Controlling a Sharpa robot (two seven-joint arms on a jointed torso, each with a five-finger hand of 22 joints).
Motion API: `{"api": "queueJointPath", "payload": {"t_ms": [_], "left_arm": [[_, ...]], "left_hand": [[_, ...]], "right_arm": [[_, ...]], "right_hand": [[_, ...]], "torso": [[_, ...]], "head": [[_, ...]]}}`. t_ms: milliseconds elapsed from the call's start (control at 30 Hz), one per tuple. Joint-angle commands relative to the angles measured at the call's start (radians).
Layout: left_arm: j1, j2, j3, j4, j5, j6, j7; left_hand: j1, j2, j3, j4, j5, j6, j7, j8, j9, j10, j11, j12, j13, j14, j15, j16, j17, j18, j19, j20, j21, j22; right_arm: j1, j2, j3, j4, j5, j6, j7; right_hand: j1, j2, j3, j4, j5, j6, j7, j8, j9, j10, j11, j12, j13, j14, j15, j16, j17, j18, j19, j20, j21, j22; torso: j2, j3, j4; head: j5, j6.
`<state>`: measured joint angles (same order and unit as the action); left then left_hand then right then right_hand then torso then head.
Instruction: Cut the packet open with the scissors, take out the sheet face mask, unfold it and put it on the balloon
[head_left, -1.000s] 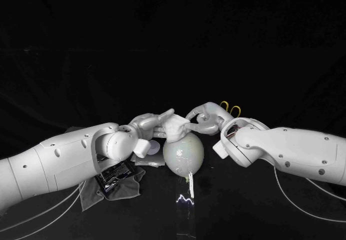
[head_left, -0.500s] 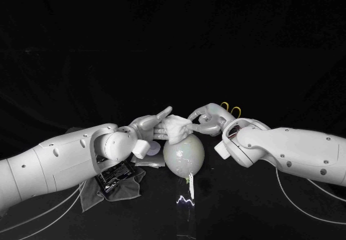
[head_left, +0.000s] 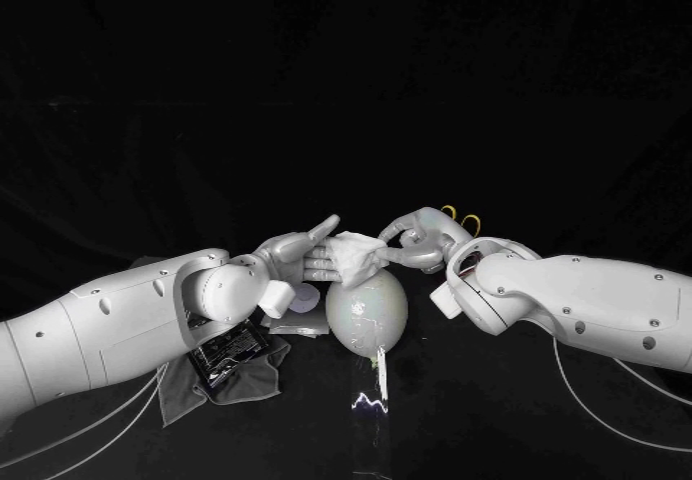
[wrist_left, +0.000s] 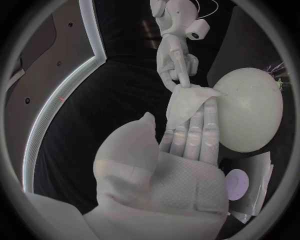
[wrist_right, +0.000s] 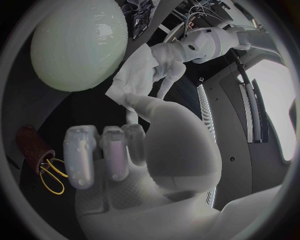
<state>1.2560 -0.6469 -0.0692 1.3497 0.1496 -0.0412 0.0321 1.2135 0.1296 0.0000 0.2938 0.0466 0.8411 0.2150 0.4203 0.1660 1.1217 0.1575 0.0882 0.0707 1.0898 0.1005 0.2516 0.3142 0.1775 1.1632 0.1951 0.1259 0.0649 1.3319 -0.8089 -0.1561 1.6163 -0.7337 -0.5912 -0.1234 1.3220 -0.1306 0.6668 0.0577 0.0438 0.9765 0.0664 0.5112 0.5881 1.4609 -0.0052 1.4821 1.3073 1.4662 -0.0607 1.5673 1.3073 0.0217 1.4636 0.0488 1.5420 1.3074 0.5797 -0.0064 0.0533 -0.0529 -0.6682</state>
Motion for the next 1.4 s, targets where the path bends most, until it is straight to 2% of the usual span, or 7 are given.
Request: {"api": "queueJointPath", "payload": {"t_ms": [33,100,267,400,1067,1233,1400], "left_arm": [[0.001,0.001,0.001,0.001,0.016,0.04,-0.002],[0.001,0.0,0.001,0.001,0.016,0.044,-0.002],[0.001,-0.002,0.001,0.002,0.016,0.057,0.004],[0.001,-0.003,0.001,0.002,0.016,0.063,0.012],[-0.001,-0.014,0.001,-0.004,0.019,0.088,0.025],[-0.002,-0.015,0.0,-0.008,0.019,0.092,0.02],[-0.003,-0.013,0.0,-0.011,0.018,0.098,0.016]], "left_hand": [[0.051,-0.003,0.003,-0.005,0.003,-0.011,0.005,0.007,0.002,-0.011,0.0,0.008,0.0,-0.002,0.003,-0.011,0.004,0.008,0.002,0.005,-0.007,0.0],[0.067,-0.004,0.007,-0.008,0.003,-0.014,0.004,0.008,0.002,-0.012,0.0,0.008,0.0,-0.002,0.003,-0.013,0.005,0.008,0.002,0.005,-0.008,0.001],[0.199,-0.023,0.057,-0.034,0.003,-0.029,0.003,0.017,0.003,-0.02,-0.002,0.011,-0.001,-0.003,0.003,-0.026,0.011,0.009,0.002,0.004,-0.015,0.001],[0.252,-0.024,0.095,-0.048,0.004,-0.033,0.001,0.02,0.003,-0.025,-0.003,0.01,-0.003,-0.007,0.002,-0.033,0.013,0.008,-0.001,0.004,-0.019,0.001],[0.276,-0.059,0.158,-0.011,0.003,-0.035,0.006,0.031,0.002,-0.036,0.003,0.007,-0.004,-0.021,0.01,-0.056,0.016,0.007,-0.017,0.011,-0.033,0.0],[0.286,-0.079,0.172,-0.014,0.003,-0.03,0.004,0.037,0.003,-0.038,0.002,0.006,-0.004,-0.023,0.01,-0.061,0.017,0.008,-0.021,0.012,-0.036,0.0],[0.324,-0.113,0.208,-0.031,0.003,-0.015,-0.001,0.051,0.007,-0.041,0.001,0.004,-0.005,-0.025,0.009,-0.069,0.018,0.008,-0.025,0.011,-0.039,0.001]], "right_arm": [[0.001,-0.001,0.001,0.002,0.012,-0.008,-0.006],[0.001,-0.002,0.001,0.002,0.013,-0.008,-0.007],[0.001,-0.005,0.001,0.003,0.014,-0.008,-0.009],[0.001,-0.008,0.002,0.003,0.015,-0.008,-0.01],[0.001,-0.015,0.003,0.005,0.016,-0.016,-0.01],[0.001,-0.016,0.003,0.005,0.018,-0.018,-0.009],[0.001,-0.016,0.003,0.006,0.02,-0.017,-0.009]], "right_hand": [[-0.004,0.009,0.003,0.0,0.005,0.009,0.001,0.003,0.001,0.057,-0.001,0.003,0.193,0.105,-0.005,0.004,0.264,-0.015,0.094,-0.003,0.005,0.255],[-0.004,0.009,0.003,0.0,0.005,0.009,0.001,0.003,0.001,0.057,-0.001,0.003,0.193,0.105,-0.005,0.004,0.264,-0.015,0.094,-0.003,0.005,0.255],[-0.006,0.009,0.005,-0.002,0.005,0.009,0.001,0.004,0.002,0.058,-0.001,0.004,0.194,0.105,-0.005,0.004,0.264,-0.015,0.093,-0.003,0.005,0.255],[-0.006,0.009,0.005,-0.002,0.005,0.009,0.001,0.004,0.002,0.058,-0.001,0.004,0.194,0.105,-0.005,0.004,0.264,-0.015,0.093,-0.003,0.005,0.255],[-0.008,0.01,0.009,-0.005,0.005,0.009,0.001,0.006,0.003,0.058,-0.002,0.004,0.194,0.105,-0.005,0.004,0.264,-0.016,0.094,-0.004,0.005,0.255],[-0.008,0.01,0.009,-0.005,0.005,0.009,0.001,0.006,0.003,0.058,-0.002,0.004,0.194,0.105,-0.005,0.004,0.264,-0.016,0.094,-0.004,0.005,0.255],[-0.008,0.01,0.009,-0.005,0.005,0.009,0.001,0.006,0.003,0.058,-0.002,0.004,0.194,0.105,-0.005,0.004,0.264,-0.016,0.094,-0.004,0.005,0.255]], "torso": [[0.0,-0.0001,0.0003],[0.0,-0.0002,0.0],[0.0,0.0002,-0.0001],[0.0,0.0,-0.0003],[0.0,-0.0002,0.0006],[0.0,-0.0001,0.0008],[0.0,-0.0004,0.0008]], "head": [[-0.002,-0.001],[-0.002,-0.001],[-0.002,-0.001],[-0.003,-0.001],[-0.004,0.002],[-0.004,0.001],[-0.004,0.001]]}}
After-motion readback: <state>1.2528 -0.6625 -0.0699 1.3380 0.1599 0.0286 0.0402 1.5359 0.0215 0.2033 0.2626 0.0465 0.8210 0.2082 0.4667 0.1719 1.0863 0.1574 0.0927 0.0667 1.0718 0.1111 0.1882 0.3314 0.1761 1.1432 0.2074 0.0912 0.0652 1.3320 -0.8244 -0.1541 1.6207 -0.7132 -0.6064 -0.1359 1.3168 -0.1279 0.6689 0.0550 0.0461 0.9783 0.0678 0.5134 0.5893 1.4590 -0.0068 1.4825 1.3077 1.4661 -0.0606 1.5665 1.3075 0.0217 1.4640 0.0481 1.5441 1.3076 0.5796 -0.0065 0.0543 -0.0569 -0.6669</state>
